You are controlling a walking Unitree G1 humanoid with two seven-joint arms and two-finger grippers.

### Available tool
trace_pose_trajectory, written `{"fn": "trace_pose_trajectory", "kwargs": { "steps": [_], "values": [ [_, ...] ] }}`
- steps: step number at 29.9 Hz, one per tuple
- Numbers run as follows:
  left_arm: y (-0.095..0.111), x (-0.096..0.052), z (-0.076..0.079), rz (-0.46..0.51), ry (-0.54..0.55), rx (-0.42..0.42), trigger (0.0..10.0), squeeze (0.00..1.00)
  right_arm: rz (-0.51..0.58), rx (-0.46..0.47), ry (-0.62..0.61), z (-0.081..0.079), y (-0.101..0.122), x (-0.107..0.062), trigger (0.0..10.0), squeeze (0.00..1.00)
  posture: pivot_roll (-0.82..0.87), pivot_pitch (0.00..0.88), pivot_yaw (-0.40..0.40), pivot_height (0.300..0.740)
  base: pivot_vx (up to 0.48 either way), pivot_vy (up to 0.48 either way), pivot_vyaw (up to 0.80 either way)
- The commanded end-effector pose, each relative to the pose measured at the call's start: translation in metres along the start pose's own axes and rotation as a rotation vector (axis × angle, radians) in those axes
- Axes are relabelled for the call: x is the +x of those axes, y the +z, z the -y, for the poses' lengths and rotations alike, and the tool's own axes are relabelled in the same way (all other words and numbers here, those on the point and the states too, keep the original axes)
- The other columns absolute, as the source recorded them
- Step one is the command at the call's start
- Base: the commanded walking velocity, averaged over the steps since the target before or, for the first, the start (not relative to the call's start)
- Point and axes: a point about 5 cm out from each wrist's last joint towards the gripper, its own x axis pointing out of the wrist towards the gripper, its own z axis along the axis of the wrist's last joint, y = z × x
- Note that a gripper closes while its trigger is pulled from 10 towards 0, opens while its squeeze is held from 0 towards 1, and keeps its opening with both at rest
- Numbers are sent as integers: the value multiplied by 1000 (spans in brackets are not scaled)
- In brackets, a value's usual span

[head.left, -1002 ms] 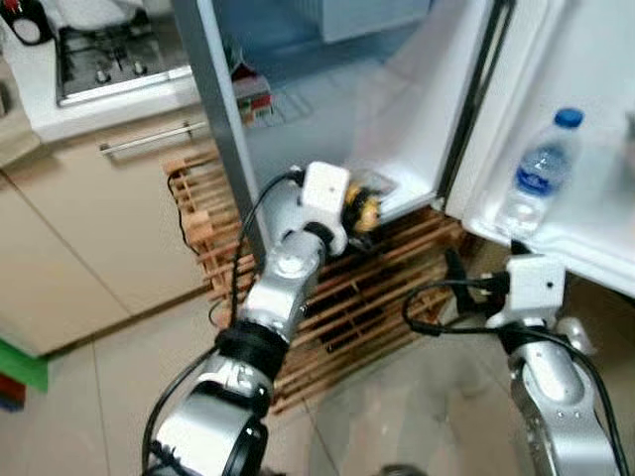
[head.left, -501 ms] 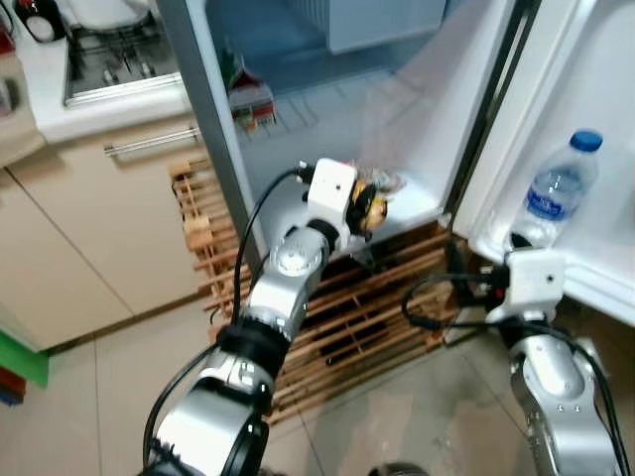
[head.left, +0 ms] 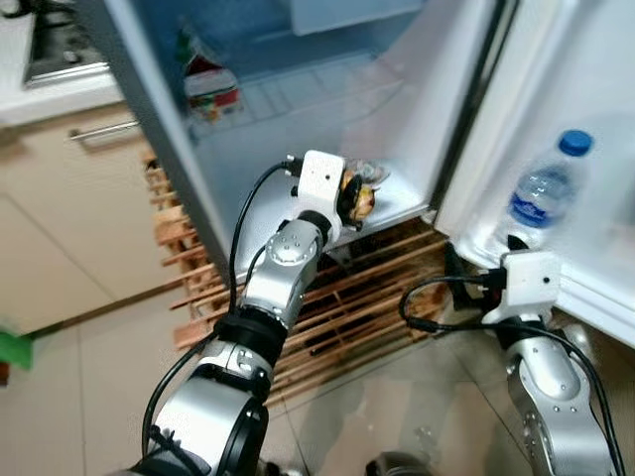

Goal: Restocking fridge

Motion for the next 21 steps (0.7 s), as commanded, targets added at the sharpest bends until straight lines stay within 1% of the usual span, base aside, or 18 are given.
{"fn": "trace_pose_trajectory", "kwargs": {
  "steps": [1,5,6,8,10,12,15,16,17,19,20,21],
  "values": [
    [6,5,2,13,3,2,10000,0,-2,6,9,-1,0,-4,10000,0,-274,103,46,740,0,0,0],
    [9,11,5,6,-6,11,10000,0,-3,12,24,-4,0,-8,10000,0,-282,120,45,740,0,0,0],
    [13,14,8,9,-30,23,10000,0,-3,29,39,-8,3,-14,10000,0,-293,141,49,740,0,0,0],
    [16,16,10,22,-61,25,10000,0,1,40,57,-12,7,-19,10000,0,-307,157,51,740,0,0,0],
    [19,17,13,32,-95,49,10000,0,-1,47,73,-14,10,-24,10000,0,-322,176,55,740,0,0,0],
    [22,19,15,31,-135,113,10000,0,-21,46,99,-18,12,-33,10000,0,-353,217,59,740,0,0,0],
    [23,20,19,42,-173,166,10000,0,-39,37,108,-19,14,-48,10000,0,-377,249,59,740,0,0,0],
    [23,20,22,45,-194,226,10000,0,-53,34,104,-18,14,-56,10000,0,-389,264,58,740,0,0,0],
    [23,20,22,45,-194,226,10000,0,-53,34,104,-18,14,-56,10000,0,-389,264,58,740,0,0,0],
    [19,20,26,25,-217,362,10000,0,-87,59,84,-17,14,-66,10000,0,-420,313,54,740,0,0,0],
    [17,20,27,19,-225,473,10000,0,-106,64,80,-18,16,-75,10000,0,-431,328,58,740,0,0,0],
    [17,20,27,19,-225,473,10000,0,-106,64,80,-18,16,-75,10000,0,-431,328,58,740,0,0,0]
  ]
}}
